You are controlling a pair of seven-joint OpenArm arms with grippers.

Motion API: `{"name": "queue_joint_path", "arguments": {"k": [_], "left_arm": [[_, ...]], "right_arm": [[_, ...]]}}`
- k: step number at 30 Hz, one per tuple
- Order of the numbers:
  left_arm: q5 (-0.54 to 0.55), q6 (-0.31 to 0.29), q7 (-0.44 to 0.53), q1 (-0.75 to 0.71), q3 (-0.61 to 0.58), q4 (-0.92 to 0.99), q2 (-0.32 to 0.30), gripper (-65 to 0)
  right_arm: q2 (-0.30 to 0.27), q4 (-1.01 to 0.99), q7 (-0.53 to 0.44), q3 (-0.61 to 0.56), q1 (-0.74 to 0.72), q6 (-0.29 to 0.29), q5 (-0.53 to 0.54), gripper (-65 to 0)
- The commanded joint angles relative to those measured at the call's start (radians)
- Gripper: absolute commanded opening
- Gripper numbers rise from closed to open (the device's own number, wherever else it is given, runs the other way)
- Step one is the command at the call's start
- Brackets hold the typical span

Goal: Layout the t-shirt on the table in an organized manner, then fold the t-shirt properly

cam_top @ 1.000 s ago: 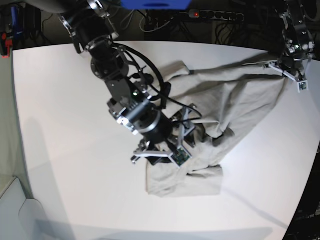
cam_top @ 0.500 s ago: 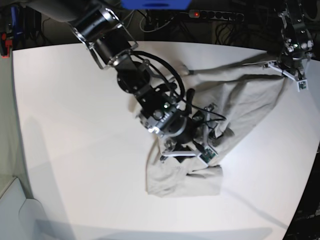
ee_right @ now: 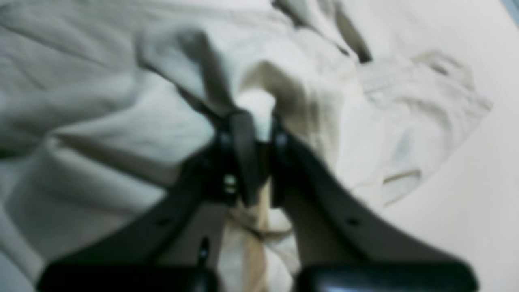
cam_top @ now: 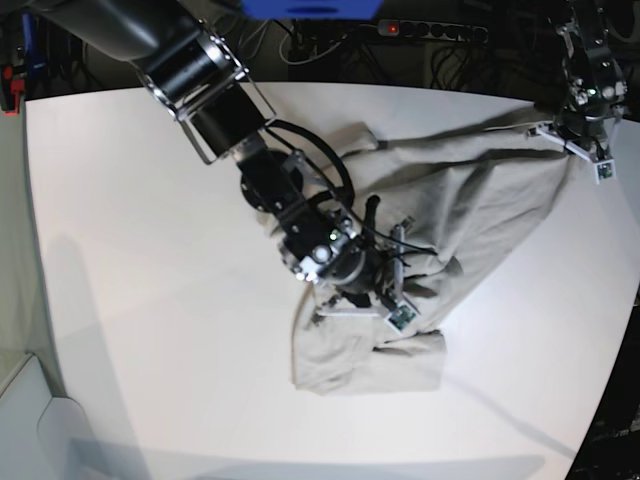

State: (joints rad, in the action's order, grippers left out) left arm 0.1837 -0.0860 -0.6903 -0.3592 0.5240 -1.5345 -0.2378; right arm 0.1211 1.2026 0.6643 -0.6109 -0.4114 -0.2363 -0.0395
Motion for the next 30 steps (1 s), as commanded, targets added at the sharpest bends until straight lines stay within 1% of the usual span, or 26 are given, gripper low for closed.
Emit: {"name": "queue_joint_path", "arguments": {"k": [1, 2, 3, 5, 7, 11, 15, 20, 21, 23, 26, 28, 30], "left_arm": [[0.010, -0.013, -0.064, -0.010, -0.002, 0.004, -0.001, -64.9], [0.012, -0.013, -0.064, -0.010, -0.002, 0.004, -0.002, -64.9], [0.012, -0.013, -0.064, -0.010, -0.002, 0.004, -0.004, -64.9], [0.010, -0.013, -0.064, -0.008, -0.002, 0.004, -0.004, -64.9], [0.015, -0.013, -0.064, -0.008, -0.002, 0.004, -0.004, -64.9], [0.015, -0.013, -0.064, -0.002, -0.002, 0.004, -0.004, -64.9], [0.015, -0.013, -0.064, 0.010, -0.002, 0.004, -0.002, -64.9], [0.015, -0.013, -0.064, 0.030, -0.006, 0.004, -0.002, -64.9], [0.015, -0.013, -0.064, 0.038, -0.008, 0.004, -0.004, -64.9], [0.015, -0.013, -0.064, 0.041, -0.008, 0.004, -0.004, -64.9], [0.015, -0.013, -0.064, 0.042, -0.006, -0.016, -0.004, -64.9], [0.015, -0.013, -0.064, 0.042, -0.005, -0.053, 0.001, -64.9], [0.015, -0.013, -0.068, 0.038, -0.003, -0.099, 0.002, -64.9]], "right_arm": [[0.009, 0.003, -0.021, 0.042, -0.039, 0.001, -0.009, -65.0], [0.007, 0.001, -0.021, 0.087, -0.051, 0.001, -0.009, -63.8], [-0.002, 0.004, -0.019, 0.130, -0.060, 0.001, -0.009, -64.2], [-0.037, 0.039, -0.010, 0.224, -0.071, 0.001, -0.009, -64.5], [-0.091, 0.110, 0.001, 0.314, -0.073, 0.001, -0.009, -64.4], [-0.209, 0.254, 0.091, 0.469, -0.060, -0.005, -0.004, -64.4], [-0.291, 0.360, 0.153, 0.581, 0.042, -0.007, -0.003, -64.5], [-0.315, 0.411, 0.162, 0.650, 0.167, -0.007, -0.007, -64.0], [-0.320, 0.412, 0.179, 0.655, 0.187, -0.007, -0.007, -62.7], [-0.320, 0.412, 0.219, 0.656, 0.205, -0.007, -0.006, -57.3], [-0.320, 0.414, 0.268, 0.656, 0.220, -0.007, -0.006, -45.7], [-0.320, 0.432, 0.302, 0.658, 0.220, -0.007, -0.006, -39.8], [-0.320, 0.483, 0.331, 0.668, 0.227, -0.007, -0.006, -36.4]]}}
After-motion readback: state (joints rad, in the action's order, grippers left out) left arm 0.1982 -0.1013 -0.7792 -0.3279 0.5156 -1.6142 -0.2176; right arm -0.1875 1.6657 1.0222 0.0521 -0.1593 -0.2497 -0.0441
